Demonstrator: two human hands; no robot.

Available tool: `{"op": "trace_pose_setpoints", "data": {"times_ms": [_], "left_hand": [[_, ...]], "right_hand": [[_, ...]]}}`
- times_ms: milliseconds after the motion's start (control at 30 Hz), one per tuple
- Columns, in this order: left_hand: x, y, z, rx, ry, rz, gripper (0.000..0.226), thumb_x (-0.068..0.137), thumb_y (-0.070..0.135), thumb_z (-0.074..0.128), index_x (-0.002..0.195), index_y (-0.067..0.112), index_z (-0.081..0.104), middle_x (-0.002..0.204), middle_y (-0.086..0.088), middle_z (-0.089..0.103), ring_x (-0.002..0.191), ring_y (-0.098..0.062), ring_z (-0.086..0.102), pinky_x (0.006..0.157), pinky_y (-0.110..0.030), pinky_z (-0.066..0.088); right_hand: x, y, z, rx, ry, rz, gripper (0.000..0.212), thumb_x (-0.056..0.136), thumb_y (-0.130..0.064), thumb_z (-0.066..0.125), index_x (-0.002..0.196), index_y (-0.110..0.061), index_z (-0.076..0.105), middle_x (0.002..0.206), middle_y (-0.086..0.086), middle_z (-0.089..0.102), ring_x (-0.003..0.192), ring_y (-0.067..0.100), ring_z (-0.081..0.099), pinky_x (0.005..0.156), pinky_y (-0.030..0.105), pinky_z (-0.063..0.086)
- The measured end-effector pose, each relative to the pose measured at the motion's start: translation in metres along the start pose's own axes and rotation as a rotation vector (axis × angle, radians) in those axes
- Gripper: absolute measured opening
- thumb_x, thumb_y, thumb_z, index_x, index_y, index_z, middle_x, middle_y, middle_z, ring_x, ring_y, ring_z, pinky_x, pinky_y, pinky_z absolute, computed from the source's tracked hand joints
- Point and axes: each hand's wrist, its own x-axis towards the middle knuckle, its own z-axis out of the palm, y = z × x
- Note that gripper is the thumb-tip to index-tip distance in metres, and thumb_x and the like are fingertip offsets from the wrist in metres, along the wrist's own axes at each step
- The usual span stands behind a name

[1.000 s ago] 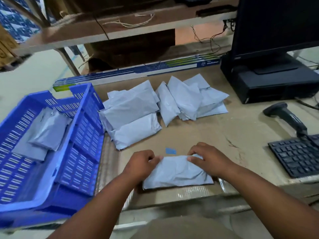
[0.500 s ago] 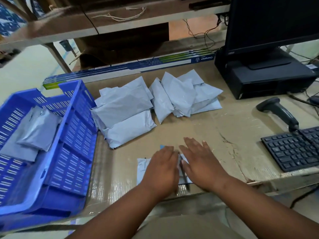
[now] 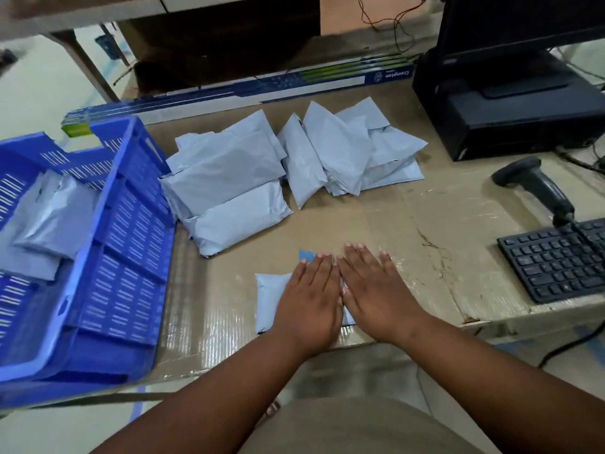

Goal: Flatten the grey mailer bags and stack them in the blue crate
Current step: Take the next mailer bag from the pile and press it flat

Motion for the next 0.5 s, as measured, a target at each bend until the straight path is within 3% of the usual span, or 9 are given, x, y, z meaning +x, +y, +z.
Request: {"op": "trace_pose_setpoints", "data": {"times_ms": [133, 200, 367, 500], "left_hand": [[-0.001, -0.003, -0.005, 0.015, -0.021, -0.005, 0.059, 0.109, 0.034, 0.035, 0.159, 0.002, 0.042, 0.167, -0.018, 0.038, 0.158, -0.033, 0.029, 0.13, -0.053, 0.021], [-0.004, -0.007, -0.011, 0.023, -0.013, -0.026, 0.061, 0.109, 0.034, 0.029, 0.159, 0.002, 0.041, 0.167, -0.018, 0.037, 0.159, -0.033, 0.028, 0.13, -0.053, 0.019], [-0.021, -0.024, -0.022, 0.034, 0.015, -0.088, 0.061, 0.107, 0.033, 0.029, 0.158, 0.002, 0.043, 0.166, -0.018, 0.038, 0.158, -0.034, 0.029, 0.128, -0.055, 0.023], [-0.032, -0.035, -0.016, 0.053, -0.036, -0.142, 0.063, 0.105, 0.033, 0.027, 0.158, 0.003, 0.043, 0.167, -0.016, 0.039, 0.159, -0.032, 0.027, 0.129, -0.055, 0.021]], "right_hand": [[0.001, -0.002, -0.008, -0.017, -0.036, 0.02, 0.07, 0.105, -0.053, 0.009, 0.168, -0.023, 0.019, 0.178, 0.003, 0.002, 0.164, 0.026, -0.003, 0.128, 0.063, 0.005], [0.001, -0.006, -0.016, -0.043, 0.022, 0.022, 0.07, 0.106, -0.053, 0.012, 0.166, -0.021, 0.026, 0.177, 0.006, 0.009, 0.164, 0.028, 0.003, 0.126, 0.065, 0.006], [0.007, -0.037, -0.028, 0.025, 0.136, -0.105, 0.062, 0.108, -0.042, 0.028, 0.163, -0.014, 0.035, 0.172, 0.01, 0.027, 0.162, 0.026, 0.019, 0.131, 0.053, 0.011], [0.013, -0.054, -0.012, 0.005, 0.095, -0.136, 0.06, 0.109, -0.043, 0.026, 0.161, -0.018, 0.039, 0.17, 0.006, 0.034, 0.16, 0.024, 0.024, 0.129, 0.059, 0.011]]}}
